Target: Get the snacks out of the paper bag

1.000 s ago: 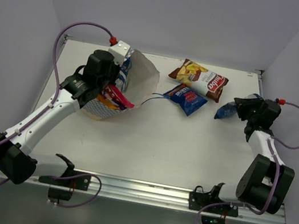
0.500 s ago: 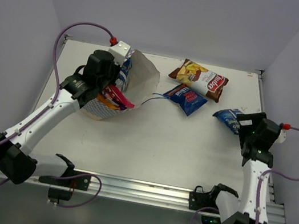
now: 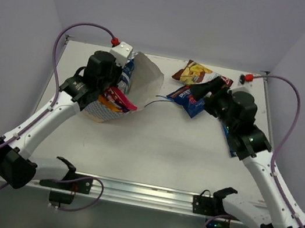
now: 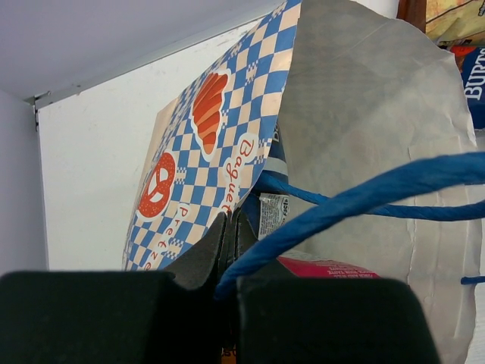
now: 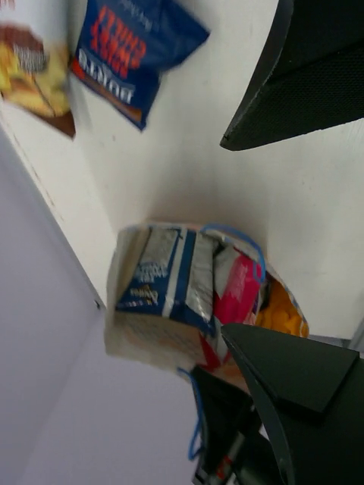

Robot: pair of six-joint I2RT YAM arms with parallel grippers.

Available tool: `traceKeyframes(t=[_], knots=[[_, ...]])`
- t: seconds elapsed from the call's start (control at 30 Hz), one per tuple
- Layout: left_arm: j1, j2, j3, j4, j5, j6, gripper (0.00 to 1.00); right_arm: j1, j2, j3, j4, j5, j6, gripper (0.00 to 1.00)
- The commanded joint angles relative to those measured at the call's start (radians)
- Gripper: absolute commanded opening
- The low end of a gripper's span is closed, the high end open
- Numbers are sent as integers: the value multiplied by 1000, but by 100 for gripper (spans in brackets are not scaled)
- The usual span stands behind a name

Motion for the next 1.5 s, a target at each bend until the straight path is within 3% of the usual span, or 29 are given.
traceKeyframes(t=[0.0,0.17,0.3,0.77,0.87,0.9,1.0,1.03,1.13,1.27,1.47], knots=[[6,-26,39,-7,29,-23,0,148,185,148,105,68,-16,98],[6,-29,47,-11,35,-34,0,302,464,388,145,105,-13,94],[4,-30,61,-13,53,-64,0,351,703,525,157,106,11,94],[6,-33,69,-11,99,-112,0,382,1083,714,293,68,32,95],[6,-38,64,-16,95,-110,0,382,1113,740,287,68,35,82],[6,-38,62,-19,84,-109,0,380,1114,734,298,59,24,68],[4,-47,52,-22,56,-104,0,380,1059,659,393,45,-8,42],[6,-49,49,-22,47,-100,0,382,1039,618,417,42,-20,27],[6,-55,26,-24,23,-92,0,379,963,561,473,45,-62,8],[6,-60,9,-31,-20,-83,0,374,861,502,508,1,-88,0],[6,-58,-13,-31,-63,-72,0,360,683,421,542,-56,-129,0]])
